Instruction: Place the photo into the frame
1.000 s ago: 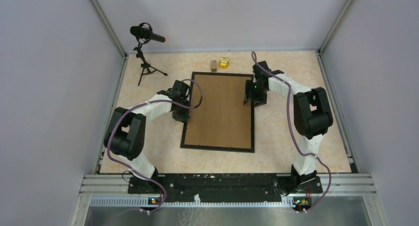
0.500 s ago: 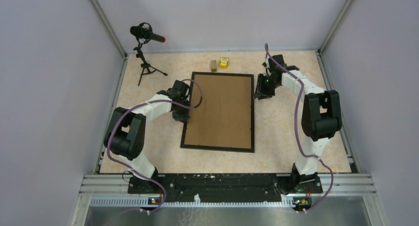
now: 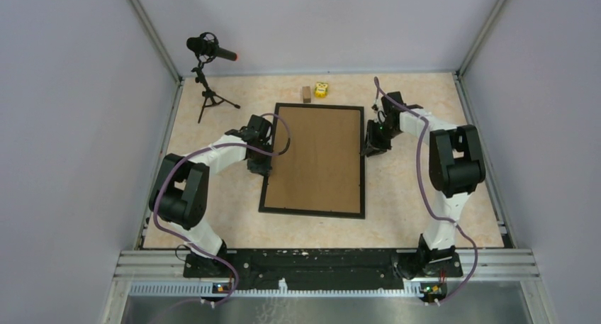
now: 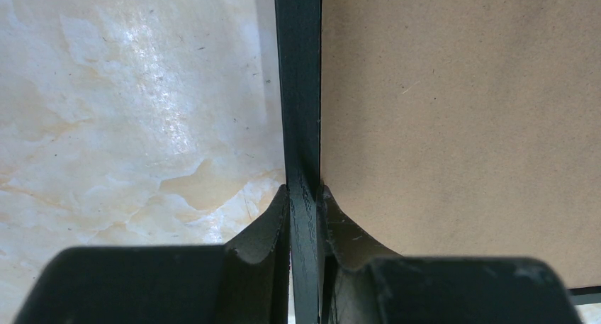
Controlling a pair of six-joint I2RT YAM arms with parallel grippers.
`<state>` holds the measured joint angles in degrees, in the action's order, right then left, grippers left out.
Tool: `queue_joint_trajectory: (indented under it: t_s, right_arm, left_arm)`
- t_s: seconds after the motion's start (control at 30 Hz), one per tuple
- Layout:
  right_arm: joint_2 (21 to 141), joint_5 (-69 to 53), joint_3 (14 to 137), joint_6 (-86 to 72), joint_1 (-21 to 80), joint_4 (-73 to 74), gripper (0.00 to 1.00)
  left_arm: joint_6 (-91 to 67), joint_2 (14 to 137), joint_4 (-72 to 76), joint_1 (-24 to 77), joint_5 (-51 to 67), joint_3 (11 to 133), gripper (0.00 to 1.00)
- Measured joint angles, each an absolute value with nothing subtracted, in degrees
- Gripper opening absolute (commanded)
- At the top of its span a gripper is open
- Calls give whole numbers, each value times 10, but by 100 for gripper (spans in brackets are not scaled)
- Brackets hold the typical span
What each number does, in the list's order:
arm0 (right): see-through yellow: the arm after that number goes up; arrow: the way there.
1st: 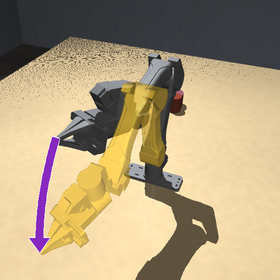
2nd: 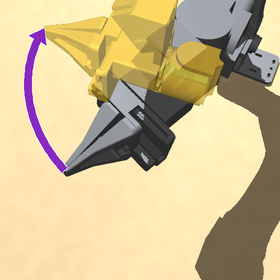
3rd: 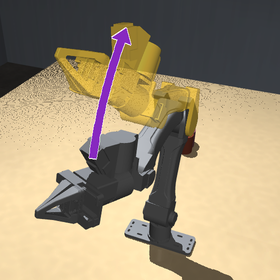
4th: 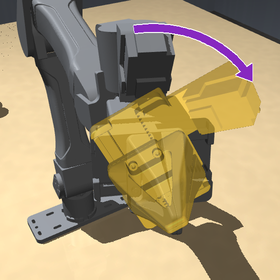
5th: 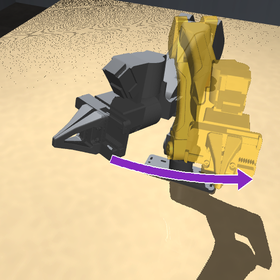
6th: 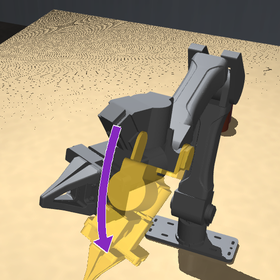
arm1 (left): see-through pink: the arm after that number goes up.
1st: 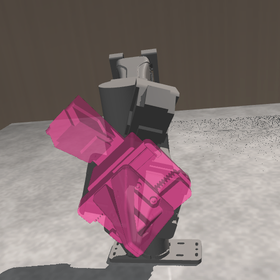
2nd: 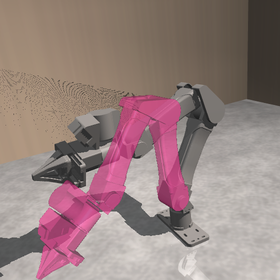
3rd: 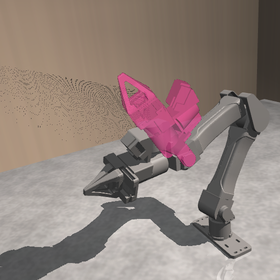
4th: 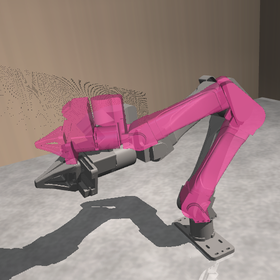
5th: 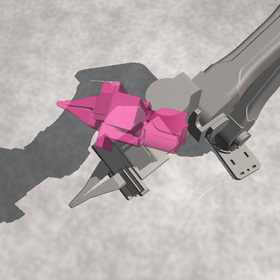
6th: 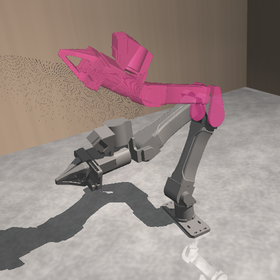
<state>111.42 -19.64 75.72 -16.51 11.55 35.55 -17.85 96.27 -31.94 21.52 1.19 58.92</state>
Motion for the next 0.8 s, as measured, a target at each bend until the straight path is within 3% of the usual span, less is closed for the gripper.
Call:
queue_joint_trajectory:
  t_s: [0.43, 0.8]
  right_arm:
    - [1131, -202, 766, -171, 122, 345, 23]
    - [1191, -165, 871, -162, 135, 464, 29]
  left_arm:
    - [-178, 963, -319, 215, 12, 589, 4]
    - [-177, 963, -319, 216, 10, 589, 0]
